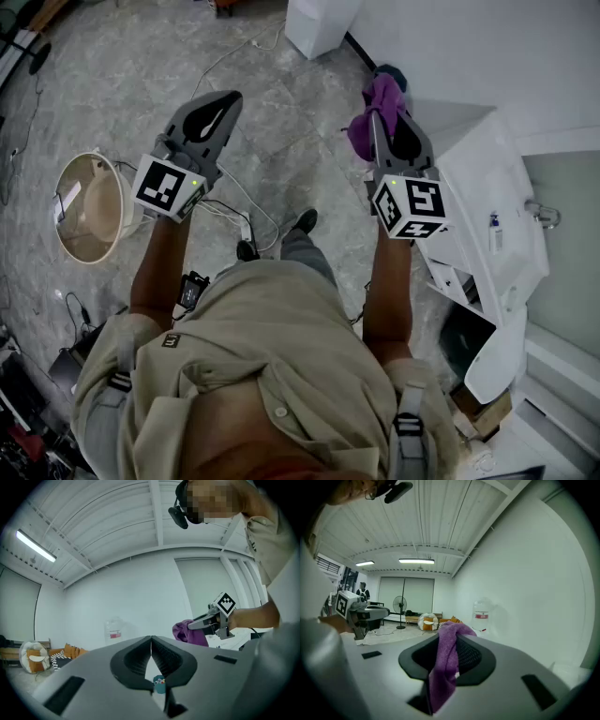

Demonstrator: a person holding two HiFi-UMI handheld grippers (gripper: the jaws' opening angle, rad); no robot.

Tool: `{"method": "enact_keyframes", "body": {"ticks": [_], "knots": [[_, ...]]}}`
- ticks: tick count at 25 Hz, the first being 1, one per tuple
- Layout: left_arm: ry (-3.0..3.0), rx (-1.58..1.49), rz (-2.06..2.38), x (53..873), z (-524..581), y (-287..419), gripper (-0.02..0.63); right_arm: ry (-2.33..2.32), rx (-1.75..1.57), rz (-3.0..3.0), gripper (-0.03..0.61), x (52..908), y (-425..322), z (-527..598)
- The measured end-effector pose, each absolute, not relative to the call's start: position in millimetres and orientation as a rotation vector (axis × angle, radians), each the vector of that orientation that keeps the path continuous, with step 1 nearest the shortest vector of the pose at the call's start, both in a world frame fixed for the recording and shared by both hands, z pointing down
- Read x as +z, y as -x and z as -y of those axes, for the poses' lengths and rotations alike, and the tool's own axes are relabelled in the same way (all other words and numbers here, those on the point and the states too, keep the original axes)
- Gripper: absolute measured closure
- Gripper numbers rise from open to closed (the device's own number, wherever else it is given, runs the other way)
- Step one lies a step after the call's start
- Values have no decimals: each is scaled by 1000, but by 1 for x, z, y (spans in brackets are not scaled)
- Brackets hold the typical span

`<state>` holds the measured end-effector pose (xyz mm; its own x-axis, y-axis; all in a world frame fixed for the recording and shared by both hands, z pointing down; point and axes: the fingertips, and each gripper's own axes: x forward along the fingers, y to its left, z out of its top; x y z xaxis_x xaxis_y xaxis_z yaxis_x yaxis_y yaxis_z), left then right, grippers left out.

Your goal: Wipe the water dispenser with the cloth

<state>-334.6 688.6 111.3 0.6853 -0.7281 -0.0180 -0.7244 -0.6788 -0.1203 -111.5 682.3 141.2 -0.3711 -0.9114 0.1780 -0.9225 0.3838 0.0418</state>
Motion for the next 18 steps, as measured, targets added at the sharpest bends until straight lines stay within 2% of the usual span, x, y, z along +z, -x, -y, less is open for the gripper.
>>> {"method": "enact_keyframes", "body": {"ticks": [11,18], "knots": [[2769,-147,-1222,125,-633,242,595,-1628,151,2529,482,158,26,-616],[2715,-201,-1235,113,-622,207,594,-1582,250,2625,478,155,-11,-593]]}}
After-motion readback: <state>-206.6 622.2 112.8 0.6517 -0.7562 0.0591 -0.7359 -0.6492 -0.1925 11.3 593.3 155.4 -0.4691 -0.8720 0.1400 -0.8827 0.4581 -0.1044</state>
